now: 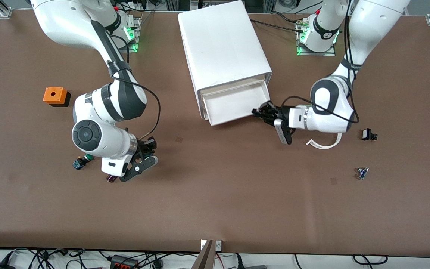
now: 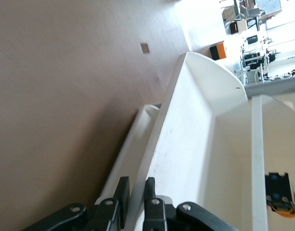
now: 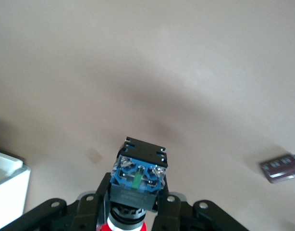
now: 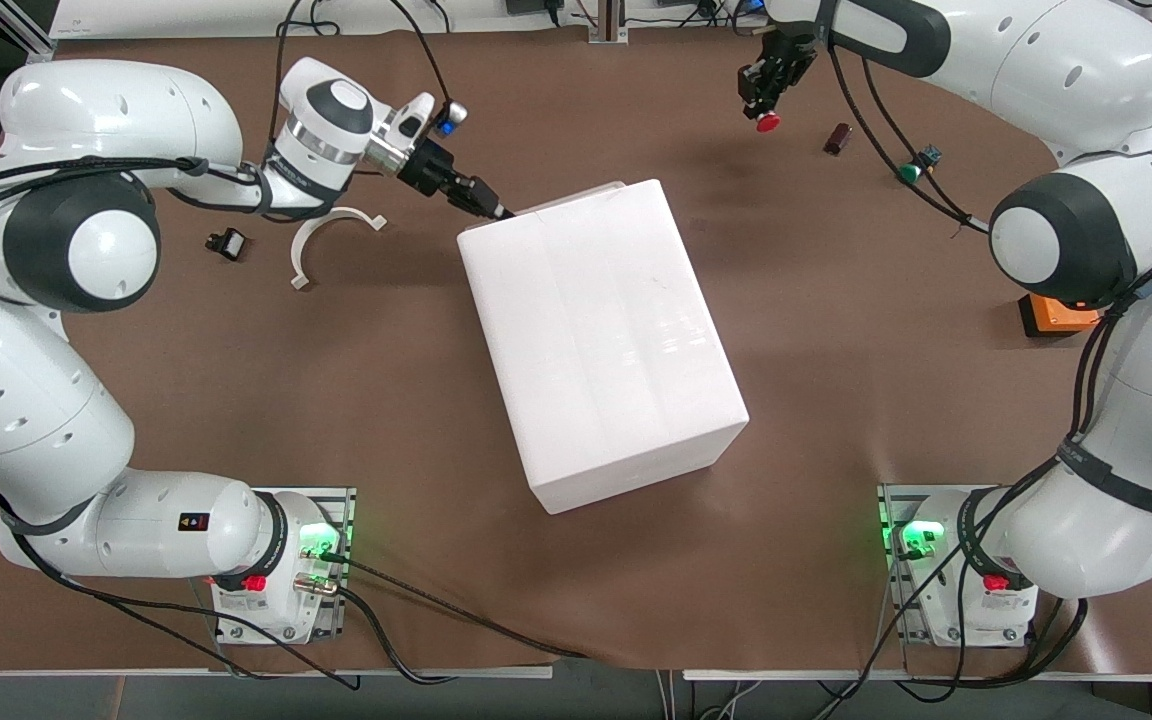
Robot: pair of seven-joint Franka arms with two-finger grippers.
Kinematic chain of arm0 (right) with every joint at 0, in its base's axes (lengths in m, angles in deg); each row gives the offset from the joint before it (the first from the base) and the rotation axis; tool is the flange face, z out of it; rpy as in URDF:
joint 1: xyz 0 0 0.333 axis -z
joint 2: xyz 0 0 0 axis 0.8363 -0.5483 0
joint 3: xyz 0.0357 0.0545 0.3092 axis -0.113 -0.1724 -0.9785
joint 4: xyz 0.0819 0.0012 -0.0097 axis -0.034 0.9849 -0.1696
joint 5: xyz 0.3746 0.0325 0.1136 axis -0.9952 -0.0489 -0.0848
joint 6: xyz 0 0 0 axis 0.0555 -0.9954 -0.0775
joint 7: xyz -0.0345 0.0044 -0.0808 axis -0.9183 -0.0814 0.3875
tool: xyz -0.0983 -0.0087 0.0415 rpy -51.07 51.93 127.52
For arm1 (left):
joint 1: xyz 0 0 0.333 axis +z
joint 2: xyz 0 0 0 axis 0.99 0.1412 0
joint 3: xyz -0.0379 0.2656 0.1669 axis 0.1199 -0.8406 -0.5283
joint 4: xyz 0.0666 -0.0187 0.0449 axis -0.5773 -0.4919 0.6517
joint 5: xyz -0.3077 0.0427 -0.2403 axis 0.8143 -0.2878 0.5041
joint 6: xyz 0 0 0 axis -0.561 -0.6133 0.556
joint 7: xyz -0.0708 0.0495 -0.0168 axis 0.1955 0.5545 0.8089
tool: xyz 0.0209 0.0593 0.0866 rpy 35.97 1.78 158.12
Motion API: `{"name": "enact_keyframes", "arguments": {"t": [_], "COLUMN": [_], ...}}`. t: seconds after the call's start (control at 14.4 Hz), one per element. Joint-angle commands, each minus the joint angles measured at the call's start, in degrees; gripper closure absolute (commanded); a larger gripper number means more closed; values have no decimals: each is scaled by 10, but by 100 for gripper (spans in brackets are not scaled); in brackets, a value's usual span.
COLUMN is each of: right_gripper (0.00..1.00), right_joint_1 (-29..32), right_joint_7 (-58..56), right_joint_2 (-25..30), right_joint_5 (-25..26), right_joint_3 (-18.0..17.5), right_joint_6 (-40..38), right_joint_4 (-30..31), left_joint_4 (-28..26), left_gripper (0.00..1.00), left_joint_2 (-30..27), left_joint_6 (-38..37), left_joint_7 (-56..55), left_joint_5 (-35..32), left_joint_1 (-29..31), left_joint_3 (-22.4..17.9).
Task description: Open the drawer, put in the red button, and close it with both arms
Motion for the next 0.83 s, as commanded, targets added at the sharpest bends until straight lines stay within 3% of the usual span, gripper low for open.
{"name": "enact_keyframes", "arguments": {"t": [0.0,0.07,0.14,0.35,0.42,0.76], "right_gripper": [100,100,100,100,100,100], "right_joint_1": [-25,-41,-57,-102,-110,-191], "right_joint_7": [15,29,48,100,122,240], "right_joint_2": [-5,-5,-5,-3,-3,-15], "right_joint_5": [-12,-12,-10,-9,-10,-11], "right_joint_3": [-1,0,0,2,-1,0], "right_joint_6": [-11,-8,-7,-7,-5,43], "right_joint_4": [-35,-46,-58,-76,-77,-81], "left_joint_4": [80,82,82,89,97,265], "left_gripper": [65,9,0,0,0,0], "left_joint_2": [64,62,59,34,20,5], "left_joint_6": [12,12,10,-46,-67,-226], "left_joint_7": [-15,-12,-13,-33,-74,-344], "left_joint_5": [-26,-28,-30,-43,-74,-329], "left_joint_1": [17,21,33,43,44,53], "left_joint_3": [1,1,1,-7,-14,-18]}}
